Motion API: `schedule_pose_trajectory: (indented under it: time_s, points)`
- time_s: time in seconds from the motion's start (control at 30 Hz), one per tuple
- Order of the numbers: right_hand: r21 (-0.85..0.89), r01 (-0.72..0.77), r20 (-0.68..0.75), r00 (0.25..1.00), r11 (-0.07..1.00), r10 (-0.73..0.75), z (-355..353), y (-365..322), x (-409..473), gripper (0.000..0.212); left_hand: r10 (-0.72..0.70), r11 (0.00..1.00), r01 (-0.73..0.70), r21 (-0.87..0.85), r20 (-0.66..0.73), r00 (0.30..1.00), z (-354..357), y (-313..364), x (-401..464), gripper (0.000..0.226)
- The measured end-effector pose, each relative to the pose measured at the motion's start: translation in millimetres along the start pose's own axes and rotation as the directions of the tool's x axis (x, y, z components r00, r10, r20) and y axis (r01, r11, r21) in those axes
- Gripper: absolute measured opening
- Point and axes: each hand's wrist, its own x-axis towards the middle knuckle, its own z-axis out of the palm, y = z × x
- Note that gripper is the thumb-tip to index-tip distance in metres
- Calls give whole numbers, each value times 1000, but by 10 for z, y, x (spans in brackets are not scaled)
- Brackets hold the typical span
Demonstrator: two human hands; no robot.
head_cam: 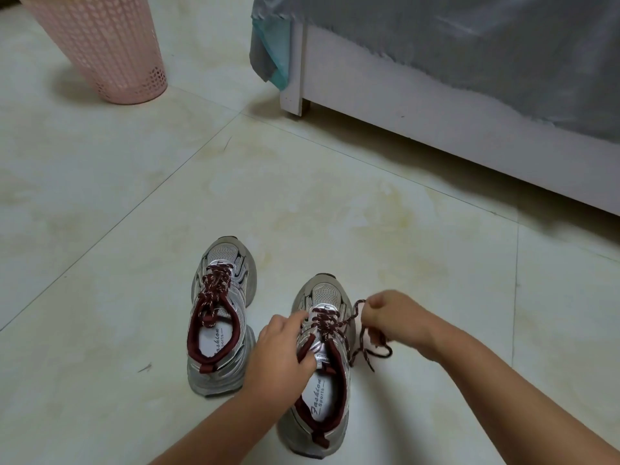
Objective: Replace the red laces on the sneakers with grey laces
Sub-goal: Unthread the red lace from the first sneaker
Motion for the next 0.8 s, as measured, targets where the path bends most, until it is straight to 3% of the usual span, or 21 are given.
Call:
schedule_pose_trajectory:
  time_s: [0.07,0.13,0.2,0.27,0.33,0.47,0.53,0.6,0.67,0.73,0.8]
  points:
    - [-168,-37,137,989,985,61,54,11,-76,25,64,998,-64,-1,49,997,-12,46,37,57]
    - [-245,-43,171,981,969,87,130,23,-92,22,113,994,-113,-6,80,990,-9,71,67,48]
    - [-295,-4,20,1000,956,10,205,39,-58,16,143,989,-140,-45,79,987,-1,70,72,42]
    - [-333,55,-165,979,941,-116,272,35,-28,27,140,986,-133,-99,70,988,-5,58,71,40]
    - [-363,175,-169,954,915,-249,348,49,1,38,126,988,-118,-105,75,989,-13,53,66,39]
    - [-489,273,-83,931,828,-356,485,82,-1,22,108,989,-100,-113,70,992,10,44,28,38]
    - [-412,247,-111,942,877,-317,503,102,-10,33,91,990,-87,-111,33,995,16,47,1,34]
    - [-183,140,-166,971,973,-171,501,119,-10,44,40,996,-40,-83,-9,999,8,49,-8,36]
    - [-23,57,-223,973,998,-61,517,141,11,33,2,998,-3,-59,-16,1000,3,52,-5,35]
    - [-19,18,-244,970,1000,-22,559,129,24,16,-9,999,9,-48,-4,1000,7,57,-9,35]
    - [-14,0,-251,968,1000,-3,598,93,49,16,-7,998,7,-56,-3,1000,12,54,-9,36]
